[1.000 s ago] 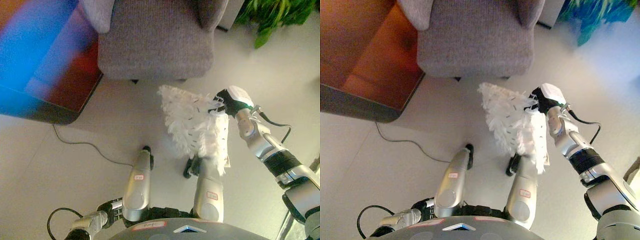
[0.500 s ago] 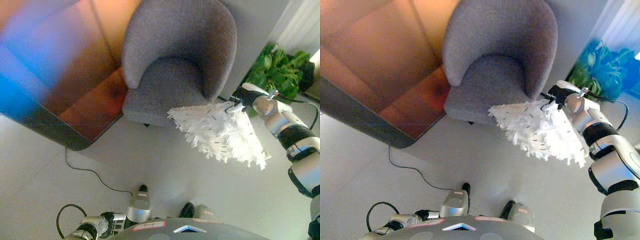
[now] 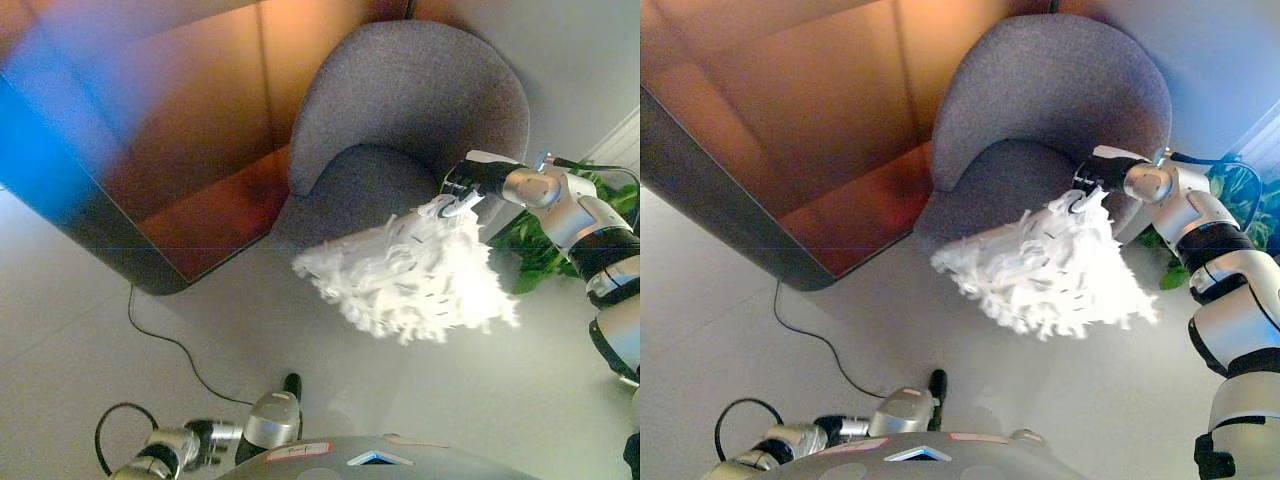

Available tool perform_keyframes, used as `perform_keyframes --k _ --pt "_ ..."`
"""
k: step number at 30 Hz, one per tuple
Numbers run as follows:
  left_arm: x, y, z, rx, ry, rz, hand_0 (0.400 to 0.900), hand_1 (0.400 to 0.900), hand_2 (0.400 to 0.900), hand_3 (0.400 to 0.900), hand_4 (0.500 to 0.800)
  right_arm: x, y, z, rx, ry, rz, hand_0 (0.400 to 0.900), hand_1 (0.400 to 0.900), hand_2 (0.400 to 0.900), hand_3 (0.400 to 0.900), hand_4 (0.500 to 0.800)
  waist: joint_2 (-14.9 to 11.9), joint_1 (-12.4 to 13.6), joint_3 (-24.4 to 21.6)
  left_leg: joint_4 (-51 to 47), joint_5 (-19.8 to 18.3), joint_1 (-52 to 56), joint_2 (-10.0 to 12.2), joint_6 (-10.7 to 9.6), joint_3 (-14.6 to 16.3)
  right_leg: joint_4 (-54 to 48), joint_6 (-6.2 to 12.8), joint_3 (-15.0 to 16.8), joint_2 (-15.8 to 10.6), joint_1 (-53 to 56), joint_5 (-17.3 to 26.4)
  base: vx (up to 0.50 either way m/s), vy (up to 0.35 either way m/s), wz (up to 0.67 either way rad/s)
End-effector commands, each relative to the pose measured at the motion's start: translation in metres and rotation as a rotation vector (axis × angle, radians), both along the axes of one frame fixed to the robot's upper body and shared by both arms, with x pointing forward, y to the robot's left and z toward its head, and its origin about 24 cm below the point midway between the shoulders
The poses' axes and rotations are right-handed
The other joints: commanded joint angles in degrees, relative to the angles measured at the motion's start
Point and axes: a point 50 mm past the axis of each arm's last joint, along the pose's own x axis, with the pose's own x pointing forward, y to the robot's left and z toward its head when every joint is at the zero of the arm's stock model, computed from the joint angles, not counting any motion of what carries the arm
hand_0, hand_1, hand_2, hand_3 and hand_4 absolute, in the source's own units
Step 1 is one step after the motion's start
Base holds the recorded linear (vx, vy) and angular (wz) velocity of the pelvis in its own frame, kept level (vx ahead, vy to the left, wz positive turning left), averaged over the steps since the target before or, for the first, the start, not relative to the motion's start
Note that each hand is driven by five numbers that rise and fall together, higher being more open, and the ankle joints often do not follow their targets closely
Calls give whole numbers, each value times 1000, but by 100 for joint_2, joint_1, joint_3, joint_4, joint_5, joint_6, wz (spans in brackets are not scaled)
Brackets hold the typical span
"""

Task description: Pick up the pillow and put it on the sofa.

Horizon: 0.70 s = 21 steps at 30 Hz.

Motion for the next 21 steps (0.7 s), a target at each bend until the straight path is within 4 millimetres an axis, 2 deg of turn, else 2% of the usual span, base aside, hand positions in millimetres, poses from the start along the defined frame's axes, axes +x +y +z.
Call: perform_keyframes --k 1,4,6,8,9,11,13,17,21 --pt "-16 15 2 38 91 -10 900 900 900 900 800 13 9 149 51 -400 65 400 400 400 400 500 -305 -81 -392 -168 -140 60 70 -492 -193 -768 219 291 16 -167 1270 240 -255 42" --pt "-15 20 4 62 101 -3 900 900 900 900 800 12 6 155 102 -406 49 400 400 400 400 500 -474 -237 -373 -285 -288 231 146 -572 -266 -1519 405 484 -160 -545 1839 251 -306 53" --pt "-15 29 7 89 106 9 900 900 900 900 800 12 8 159 138 -422 36 400 400 400 400 500 -566 -332 -332 -343 -440 350 288 -639 -255 -1778 545 611 -294 -798 2186 242 -387 54" --pt "-17 35 10 112 112 29 900 900 900 900 800 11 7 160 147 -423 19 400 400 400 400 500 -608 -380 -288 -354 -552 421 394 -682 -313 -1834 610 700 -326 -970 2347 204 -387 43" --pt "-18 39 11 122 111 38 900 900 900 900 800 11 7 160 144 -421 5 400 400 400 400 500 -614 -374 -264 -330 -577 422 472 -703 -337 -1806 608 689 -323 -1010 2292 151 -347 32" --pt "-19 42 12 138 117 56 900 900 900 900 800 10 -1 162 195 -424 -31 400 400 400 400 500 -605 -315 -244 -148 -596 267 596 -721 -462 -1783 537 635 -237 -820 1814 165 -284 30" --pt "-23 40 10 135 123 91 900 900 900 900 800 10 -13 156 203 -376 -85 400 400 400 400 500 -596 -241 -301 -142 -501 229 681 -817 -593 -1834 493 577 -141 -595 1569 273 -209 41" --pt "-40 28 2 113 178 97 900 900 900 900 800 9 -34 142 219 -326 -175 400 400 400 400 500 -481 -70 -408 -278 -324 339 879 -1023 -612 -1938 409 311 -31 -152 1193 338 -84 29" --pt "-46 26 1 121 216 82 900 900 900 900 800 13 -37 137 217 -334 -260 400 400 400 400 500 -349 93 -367 -242 -191 132 994 -1135 -811 -1671 227 190 36 -198 862 205 -90 35"
